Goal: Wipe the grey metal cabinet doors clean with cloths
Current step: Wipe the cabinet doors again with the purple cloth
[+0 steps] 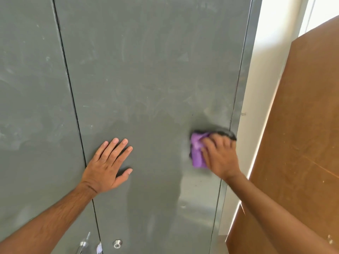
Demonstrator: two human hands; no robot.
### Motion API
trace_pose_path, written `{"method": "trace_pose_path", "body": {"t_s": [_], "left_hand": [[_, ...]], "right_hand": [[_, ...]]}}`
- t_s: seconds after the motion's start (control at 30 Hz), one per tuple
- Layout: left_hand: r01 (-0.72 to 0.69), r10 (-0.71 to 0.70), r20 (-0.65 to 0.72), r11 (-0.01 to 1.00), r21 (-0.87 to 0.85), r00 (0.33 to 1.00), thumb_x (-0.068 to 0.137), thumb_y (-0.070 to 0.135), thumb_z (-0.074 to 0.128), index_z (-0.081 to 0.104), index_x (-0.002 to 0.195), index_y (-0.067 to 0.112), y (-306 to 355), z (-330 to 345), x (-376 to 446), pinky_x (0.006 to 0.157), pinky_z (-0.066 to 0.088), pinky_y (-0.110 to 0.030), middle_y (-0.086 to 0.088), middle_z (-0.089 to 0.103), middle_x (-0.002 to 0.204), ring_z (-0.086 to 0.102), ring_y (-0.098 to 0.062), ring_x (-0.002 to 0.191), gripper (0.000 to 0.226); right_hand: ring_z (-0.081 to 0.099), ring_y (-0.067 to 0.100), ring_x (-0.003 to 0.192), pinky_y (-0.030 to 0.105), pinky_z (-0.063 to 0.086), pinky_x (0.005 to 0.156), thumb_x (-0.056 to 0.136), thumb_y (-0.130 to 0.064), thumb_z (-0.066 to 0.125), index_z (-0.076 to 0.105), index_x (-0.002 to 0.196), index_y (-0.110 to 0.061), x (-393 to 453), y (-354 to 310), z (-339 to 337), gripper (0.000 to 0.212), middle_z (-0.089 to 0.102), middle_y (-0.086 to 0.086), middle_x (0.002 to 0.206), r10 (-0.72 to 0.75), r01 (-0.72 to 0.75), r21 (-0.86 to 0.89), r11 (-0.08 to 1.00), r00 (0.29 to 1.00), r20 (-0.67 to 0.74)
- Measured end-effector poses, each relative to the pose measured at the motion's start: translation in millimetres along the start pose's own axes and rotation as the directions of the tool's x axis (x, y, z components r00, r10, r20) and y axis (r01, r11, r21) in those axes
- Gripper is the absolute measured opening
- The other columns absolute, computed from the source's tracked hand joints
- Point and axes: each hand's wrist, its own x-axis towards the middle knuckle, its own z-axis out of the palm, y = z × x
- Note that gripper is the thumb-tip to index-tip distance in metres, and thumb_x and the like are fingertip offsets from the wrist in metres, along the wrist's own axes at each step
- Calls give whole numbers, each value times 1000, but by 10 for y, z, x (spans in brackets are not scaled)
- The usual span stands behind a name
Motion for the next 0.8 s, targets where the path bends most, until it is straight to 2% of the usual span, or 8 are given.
{"method": "trace_pose_path", "body": {"t_s": [0.1, 0.17, 0.3, 0.4, 0.53, 0.63, 0.73, 0.8], "left_hand": [[2, -2, -3, 1000, -1, 1000, 95, 52, 55, 37, 160, 13, 22, 6, 7, 127, 24, -50, -10, 29, 169, 31, -33, 153, 78], [-2, 2, 2, 1000, -2, 1000, 95, 52, 55, 36, 160, 13, 6, 9, 15, 126, 26, -49, -9, 29, 169, 32, -33, 153, 78], [0, 0, 7, 1000, -22, 1000, 95, 52, 55, 36, 160, 15, 7, 1, 5, 121, 33, -52, -9, 31, 168, 35, -33, 151, 78], [7, -7, -3, 1000, -31, 1000, 94, 52, 57, 40, 158, 14, 1, 13, 0, 119, 36, -53, -10, 34, 167, 35, -33, 151, 77], [15, -15, -14, 1000, -25, 1000, 93, 52, 59, 42, 157, 14, 15, 25, -6, 119, 36, -53, -10, 37, 165, 35, -32, 152, 77], [20, -21, 0, 999, -31, 1000, 92, 52, 60, 43, 157, 15, 8, 21, -12, 120, 35, -52, -9, 37, 166, 33, -31, 153, 77], [25, -26, -5, 999, -46, 1000, 92, 51, 61, 46, 156, 15, 7, -17, 13, 123, 31, -50, -9, 39, 164, 34, -30, 153, 75], [31, -31, 5, 998, -60, 1000, 93, 51, 60, 46, 156, 15, -5, -49, 22, 125, 29, -49, -8, 39, 165, 34, -30, 153, 73]], "right_hand": [[51, 37, 105, 47, 40, 88, 103, -32, 54, 57, 119, -13, 1129, 196, -41, 25, 55, 15, 126, 390, -394, 34, 918, 888, -243], [50, 36, 113, 47, 40, 92, 103, -35, 55, 62, 126, -12, 1713, -76, 10, 33, 59, 17, 132, 450, -452, 60, 890, 850, -272], [56, 34, 113, 44, 45, 90, 104, -41, 58, 66, 138, -17, 1274, -809, 178, 42, 63, 10, 139, 41, -32, 58, 998, 986, -159], [60, 33, 100, 41, 46, 85, 102, -43, 59, 67, 138, -20, 824, -382, 98, 43, 65, 7, 138, -98, 100, 10, 995, 991, -85], [50, 41, 118, 49, 42, 101, 105, -33, 54, 63, 138, -14, 1566, 150, 1, 40, 57, 20, 142, 269, -288, -24, 957, 920, -284], [46, 42, 125, 52, 38, 109, 105, -30, 52, 61, 143, -20, 2091, -370, 65, 40, 54, 19, 147, 455, -451, 87, 888, 838, -302], [47, 38, 118, 51, 43, 101, 101, -32, 63, 64, 141, -24, 1585, -1019, 173, 41, 59, 15, 142, 94, -69, 124, 990, 973, -210], [49, 35, 110, 47, 47, 91, 97, -35, 68, 69, 136, -24, 1031, -967, 150, 40, 56, 11, 137, -169, 183, 110, 977, 978, -121]]}}
